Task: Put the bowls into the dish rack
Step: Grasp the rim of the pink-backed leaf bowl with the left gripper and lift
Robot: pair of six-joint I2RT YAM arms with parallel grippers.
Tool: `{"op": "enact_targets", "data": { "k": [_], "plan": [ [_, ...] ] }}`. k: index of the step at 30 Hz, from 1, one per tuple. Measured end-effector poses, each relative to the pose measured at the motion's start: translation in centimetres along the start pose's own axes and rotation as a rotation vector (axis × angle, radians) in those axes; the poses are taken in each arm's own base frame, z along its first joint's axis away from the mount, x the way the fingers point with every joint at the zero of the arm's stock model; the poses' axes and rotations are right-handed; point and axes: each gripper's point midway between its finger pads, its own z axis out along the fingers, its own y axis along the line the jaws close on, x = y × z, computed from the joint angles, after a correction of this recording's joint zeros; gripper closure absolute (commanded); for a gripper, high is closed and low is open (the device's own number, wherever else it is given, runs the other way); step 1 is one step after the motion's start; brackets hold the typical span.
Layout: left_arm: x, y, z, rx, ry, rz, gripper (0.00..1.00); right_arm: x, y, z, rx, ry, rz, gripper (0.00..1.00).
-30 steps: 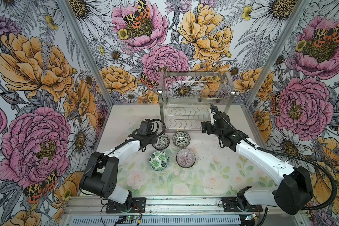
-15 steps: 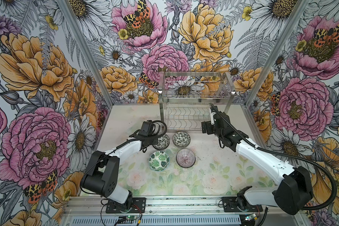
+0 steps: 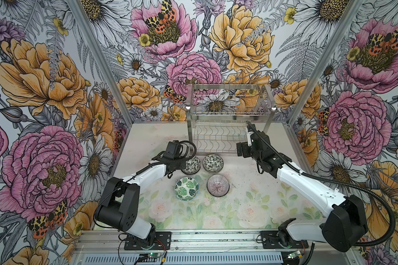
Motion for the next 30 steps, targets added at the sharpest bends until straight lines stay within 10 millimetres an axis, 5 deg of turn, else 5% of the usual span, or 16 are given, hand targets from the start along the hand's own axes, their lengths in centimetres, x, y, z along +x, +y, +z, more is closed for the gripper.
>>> {"op": "enact_targets", "data": {
  "k": [9, 15, 24, 30],
  "plan": [
    [0.1, 0.3, -0.9, -0.013, 0.002, 0.002, 1.0, 0.0, 0.1, 0.0, -0.005, 0.0, 0.0, 0.02],
    [-1.7, 0.3, -3.0, 0.004, -0.074, -0.013, 1.0, 0.0, 0.4, 0.0, -0.021, 0.002, 0.0, 0.02],
    [-5.3, 0.0, -8.7, 0.071, -0.28, -0.047, 1.0, -0.4, 2.0, -0.6, -0.114, 0.009, 0.005, 0.02],
    [-6.9, -3.0, -12.3, 0.189, -0.436, -0.052, 1.0, -2.4, 5.2, -3.1, -0.275, -0.033, 0.052, 0.03]
  ]
}}
